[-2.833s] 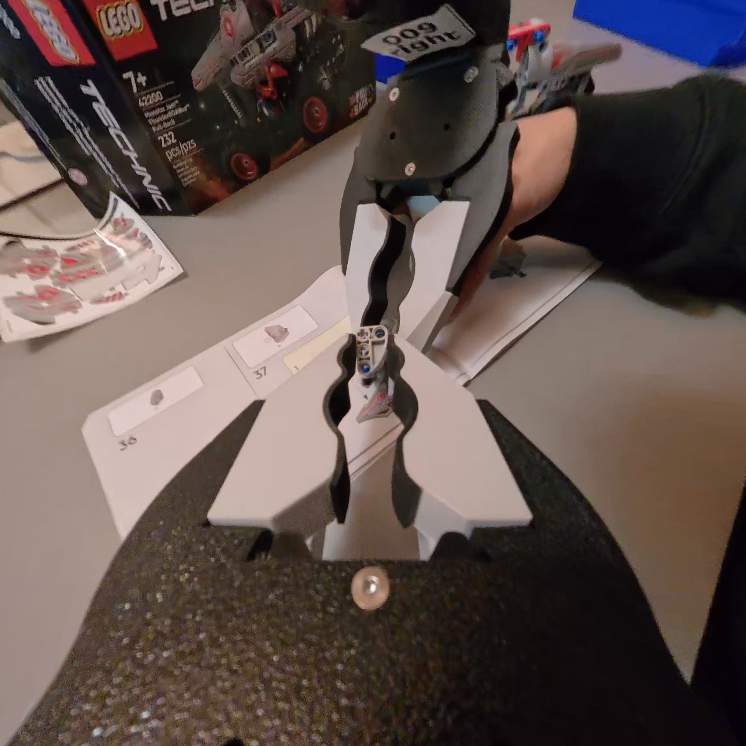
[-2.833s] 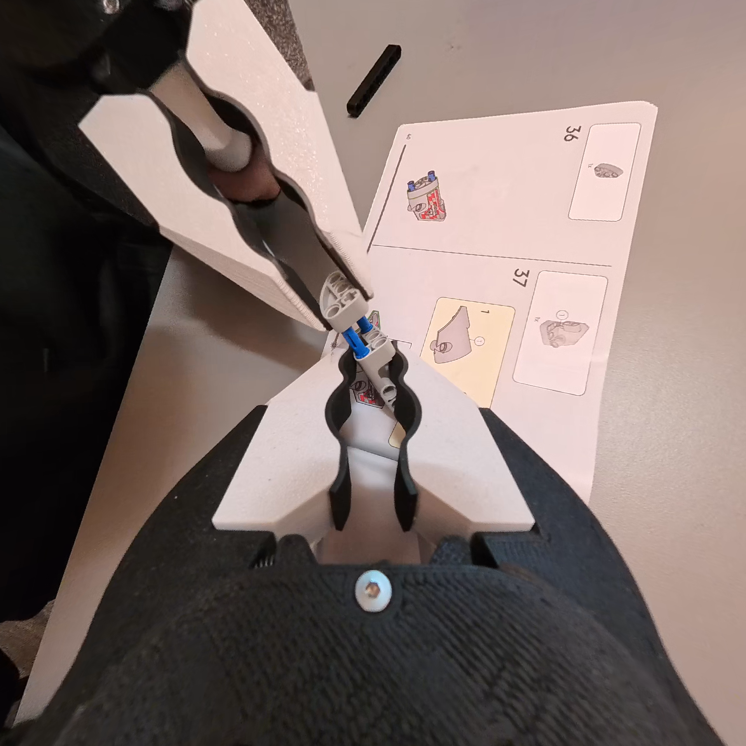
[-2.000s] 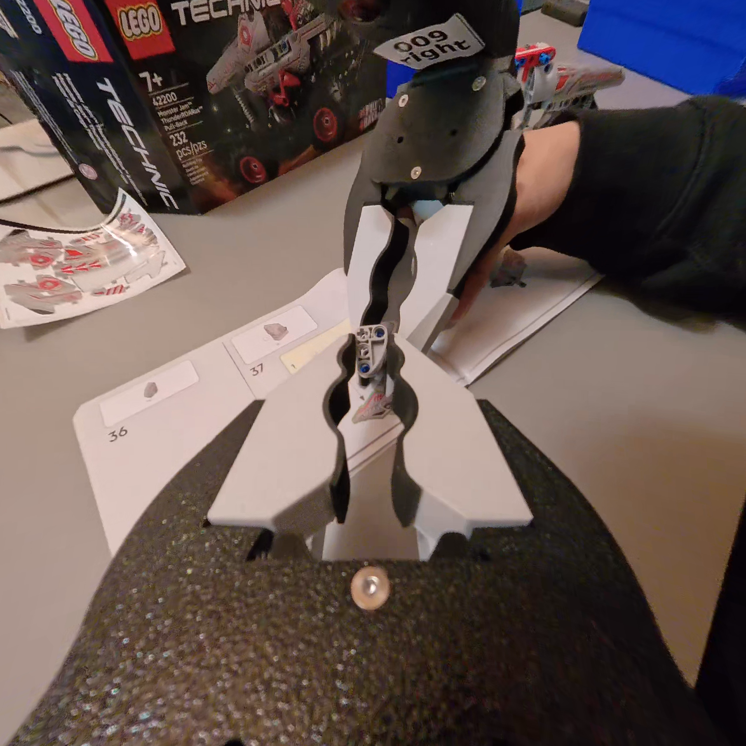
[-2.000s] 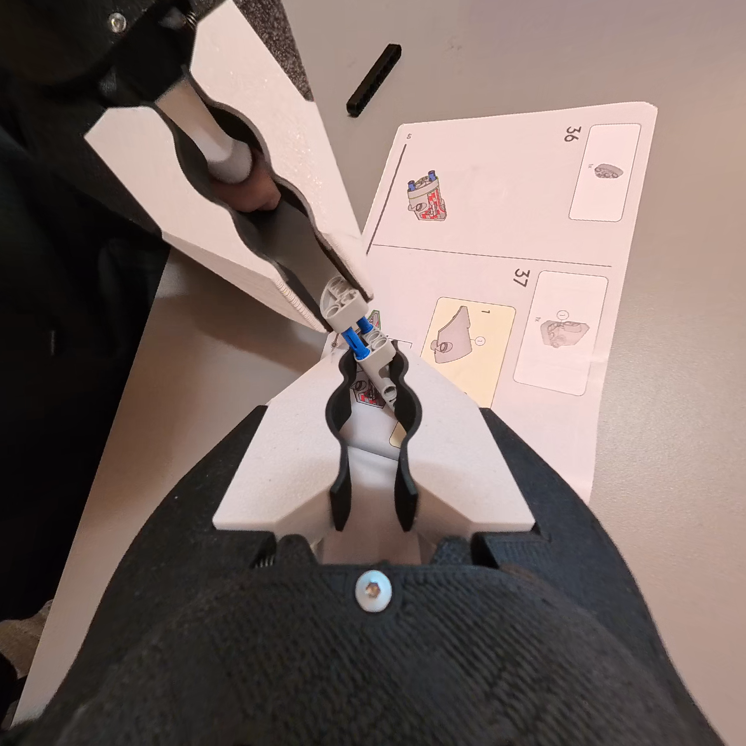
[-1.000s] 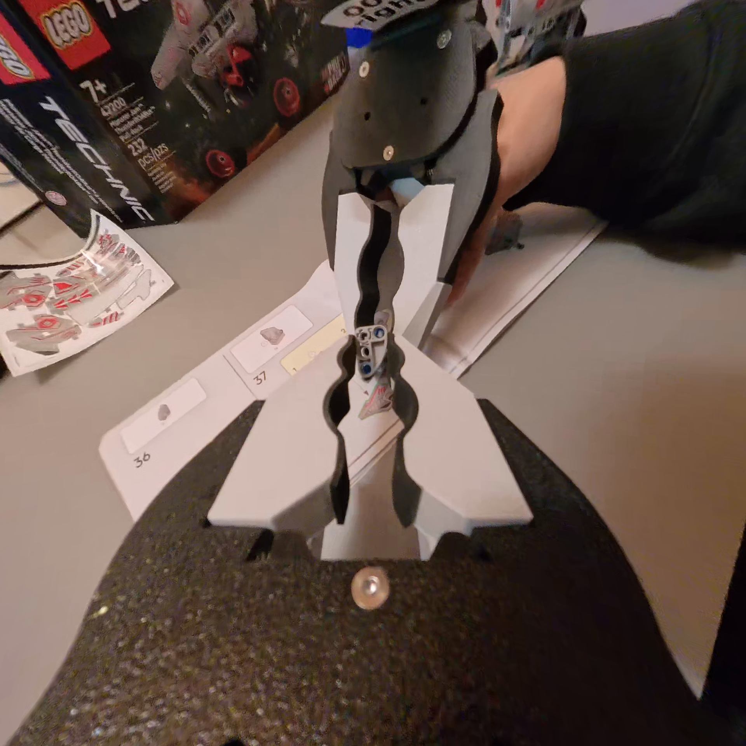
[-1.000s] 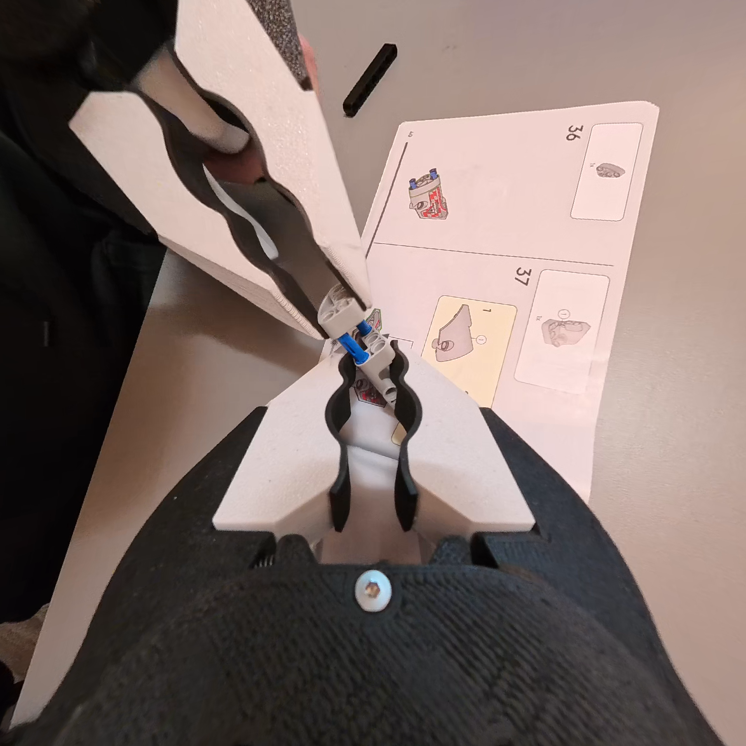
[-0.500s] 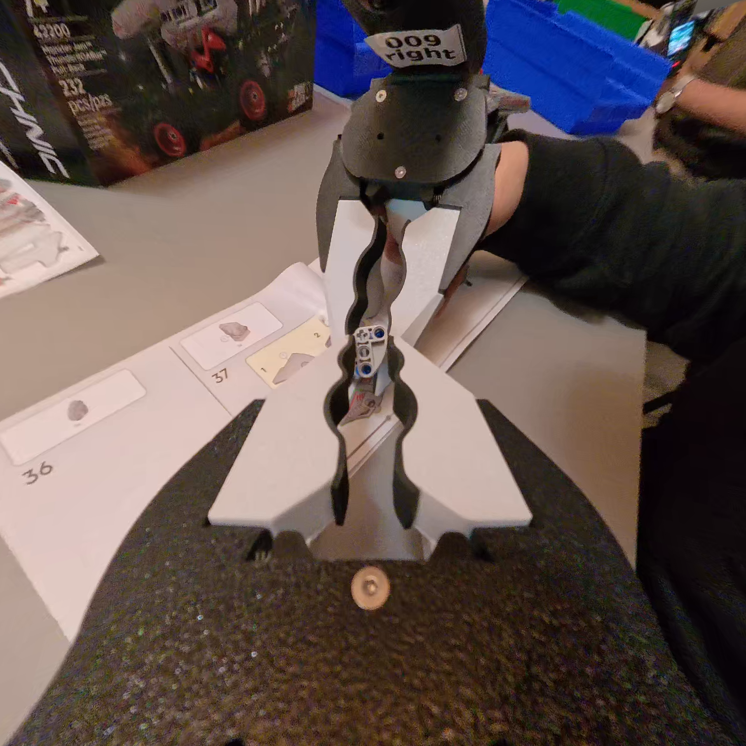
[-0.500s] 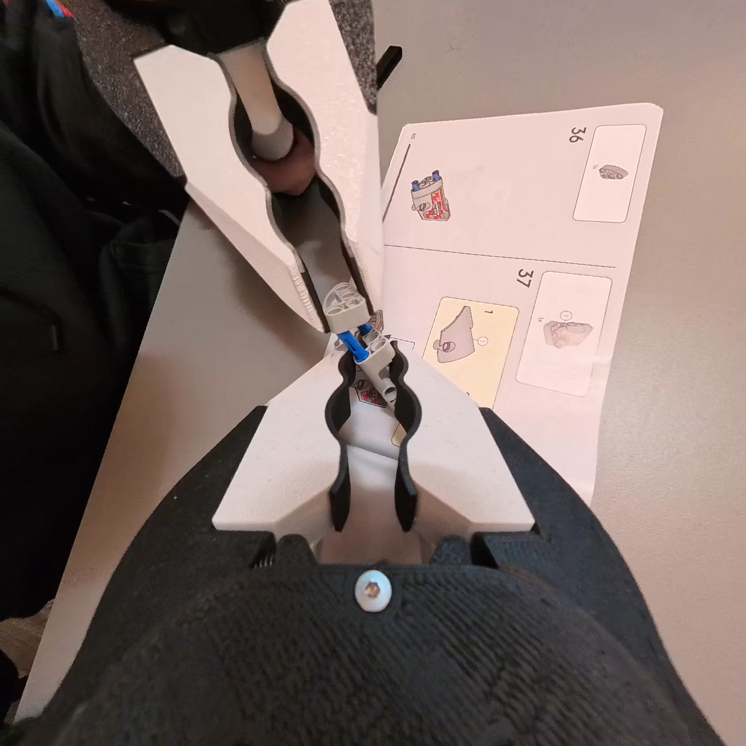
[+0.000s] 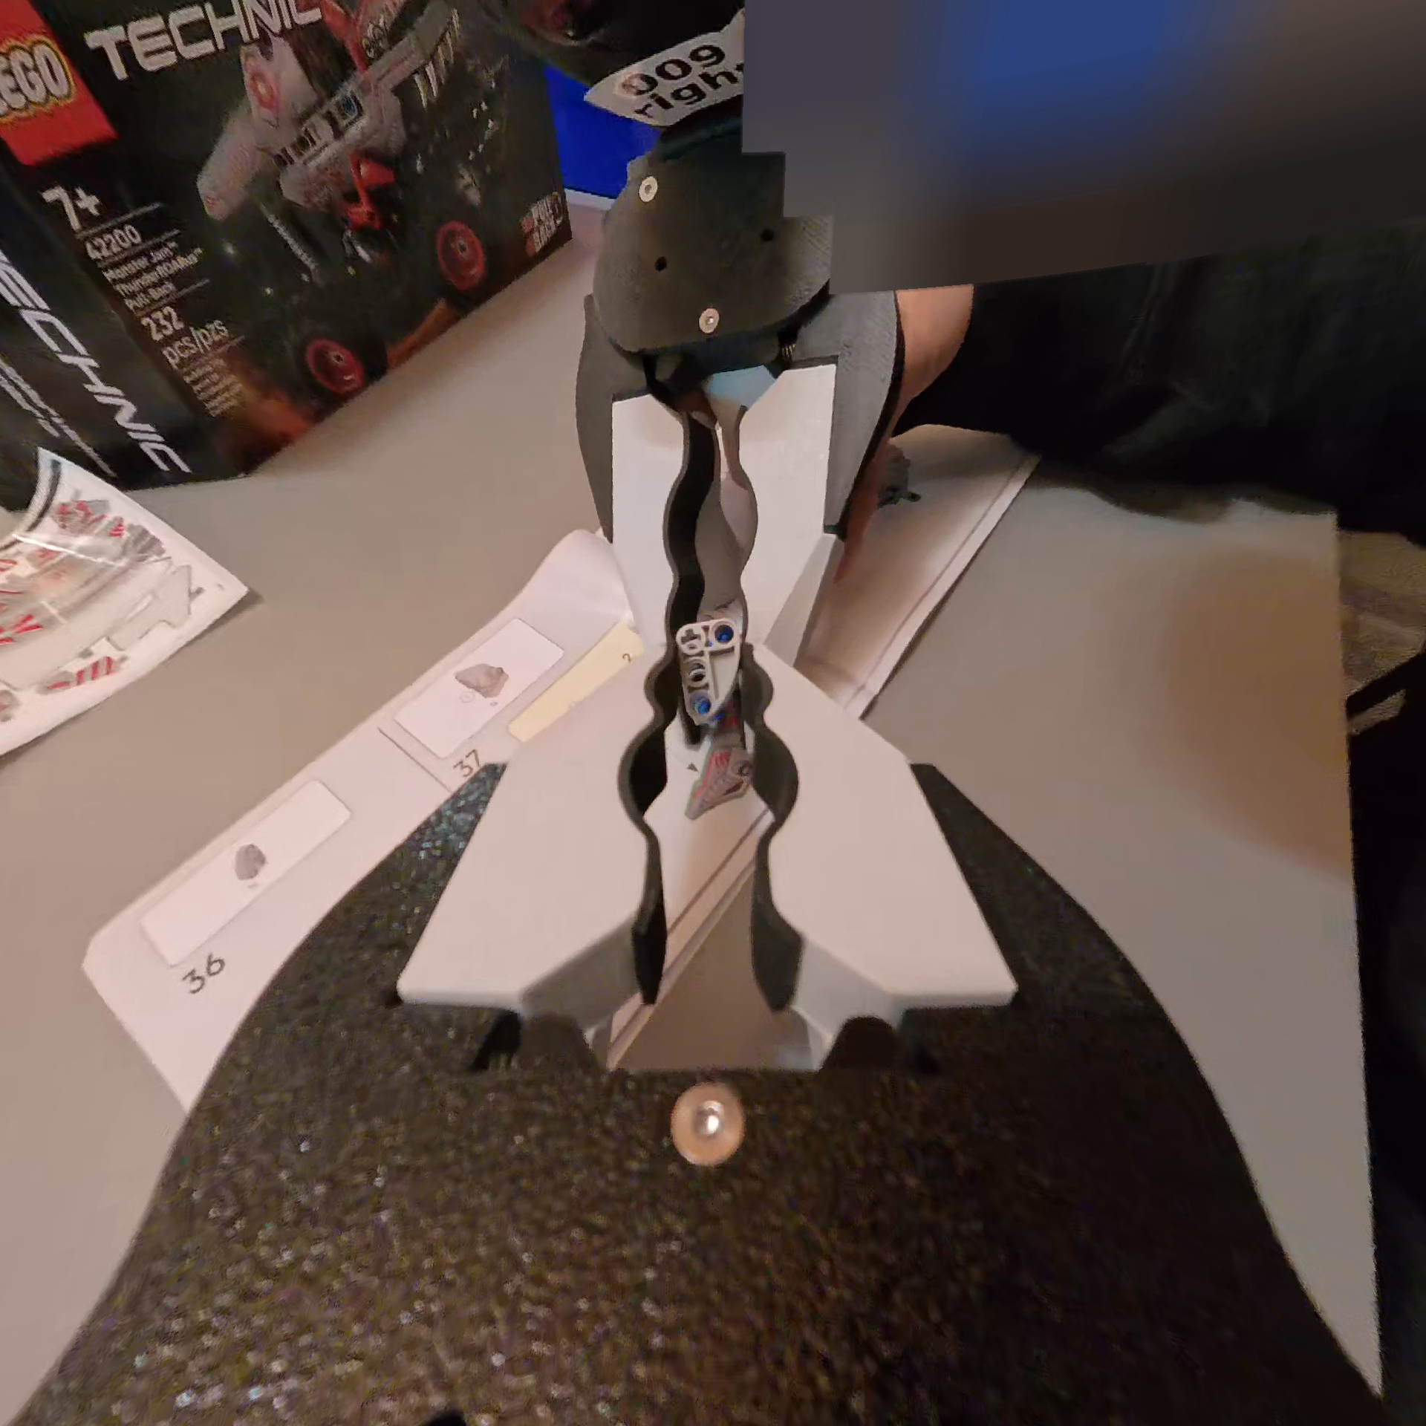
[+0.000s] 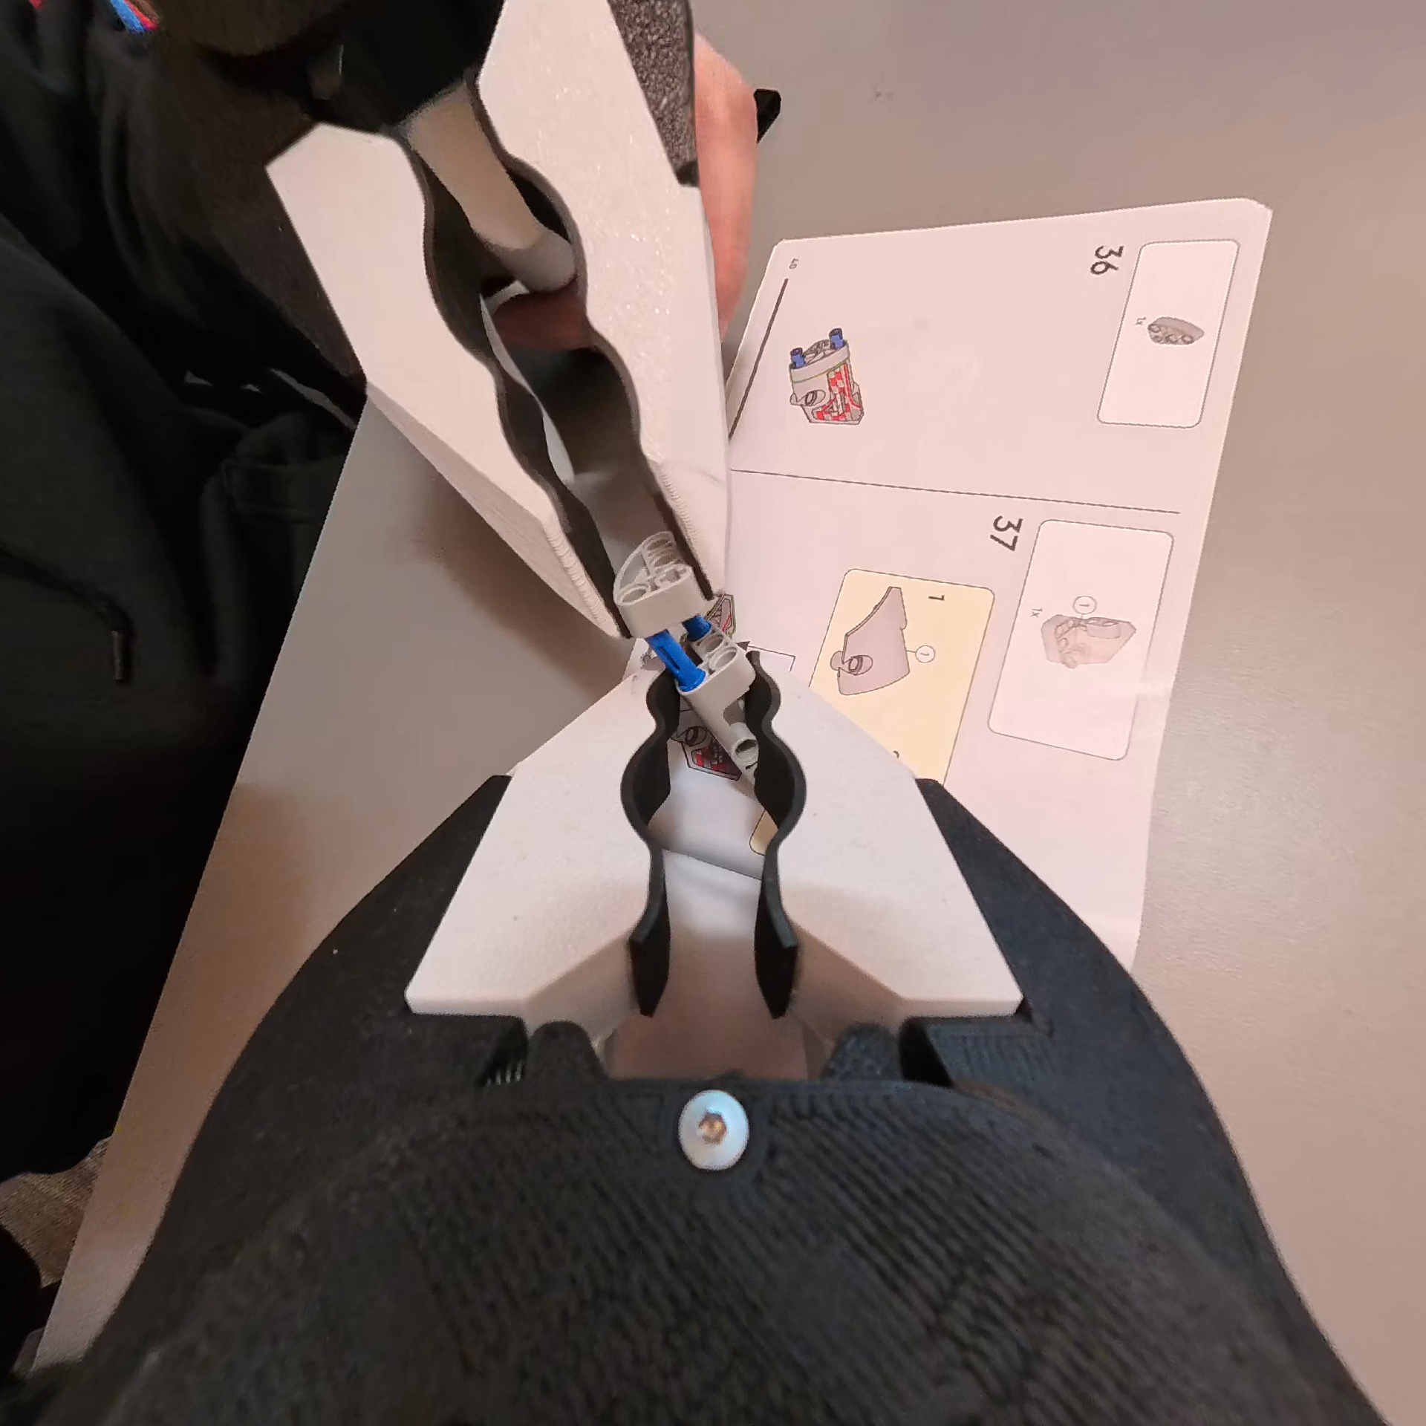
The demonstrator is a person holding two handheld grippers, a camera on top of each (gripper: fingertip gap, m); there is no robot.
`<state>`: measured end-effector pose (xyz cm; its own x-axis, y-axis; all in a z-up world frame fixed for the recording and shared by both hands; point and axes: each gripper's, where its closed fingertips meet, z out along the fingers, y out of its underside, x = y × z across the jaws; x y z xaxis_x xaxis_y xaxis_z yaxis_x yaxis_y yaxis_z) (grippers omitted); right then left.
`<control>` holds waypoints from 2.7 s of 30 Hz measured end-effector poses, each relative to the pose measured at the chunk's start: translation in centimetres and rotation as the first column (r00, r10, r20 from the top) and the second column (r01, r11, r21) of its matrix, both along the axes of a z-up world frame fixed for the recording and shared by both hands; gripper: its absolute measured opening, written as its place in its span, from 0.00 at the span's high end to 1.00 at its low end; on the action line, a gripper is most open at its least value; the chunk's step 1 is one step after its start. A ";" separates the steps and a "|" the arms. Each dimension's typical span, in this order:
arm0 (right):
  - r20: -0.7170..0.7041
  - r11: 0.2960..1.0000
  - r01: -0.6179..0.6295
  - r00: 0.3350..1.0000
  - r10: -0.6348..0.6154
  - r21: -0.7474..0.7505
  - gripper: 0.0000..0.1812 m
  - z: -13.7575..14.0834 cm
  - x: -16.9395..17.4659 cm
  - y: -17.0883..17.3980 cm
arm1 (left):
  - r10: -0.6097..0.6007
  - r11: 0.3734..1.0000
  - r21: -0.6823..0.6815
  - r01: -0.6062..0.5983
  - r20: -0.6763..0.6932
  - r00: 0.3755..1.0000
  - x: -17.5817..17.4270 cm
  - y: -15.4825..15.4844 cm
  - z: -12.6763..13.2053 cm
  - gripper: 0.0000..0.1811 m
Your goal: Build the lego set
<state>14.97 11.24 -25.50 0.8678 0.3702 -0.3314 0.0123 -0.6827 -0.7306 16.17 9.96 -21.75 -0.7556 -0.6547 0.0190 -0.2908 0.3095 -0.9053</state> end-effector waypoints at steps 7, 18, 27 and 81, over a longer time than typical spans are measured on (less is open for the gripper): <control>-0.005 1.000 0.000 1.000 0.000 0.000 0.92 0.0 0.0 0.0 | 0.106 0.993 0.065 -0.099 -0.128 0.986 0.9 4.4 -1.5 0.93; -0.012 1.000 -0.001 1.000 0.001 0.000 0.92 0.1 0.0 0.0 | 0.089 0.983 0.176 -0.050 -0.221 0.971 0.0 4.7 -4.2 0.85; -0.013 1.000 -0.001 1.000 0.001 0.000 0.92 0.1 0.0 0.0 | 0.078 0.970 0.240 -0.036 -0.166 0.983 0.0 5.1 -4.4 0.94; 0.014 1.000 0.012 1.000 -0.012 -0.007 0.92 -0.2 0.2 0.1 | 0.126 0.964 0.232 -0.129 0.029 0.992 -0.2 0.3 -0.1 0.93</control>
<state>15.15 11.32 -25.69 0.8766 0.3575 -0.3222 0.0140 -0.6881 -0.7255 16.00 10.28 -21.83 -0.6648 -0.7309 -0.1547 -0.3298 0.4730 -0.8170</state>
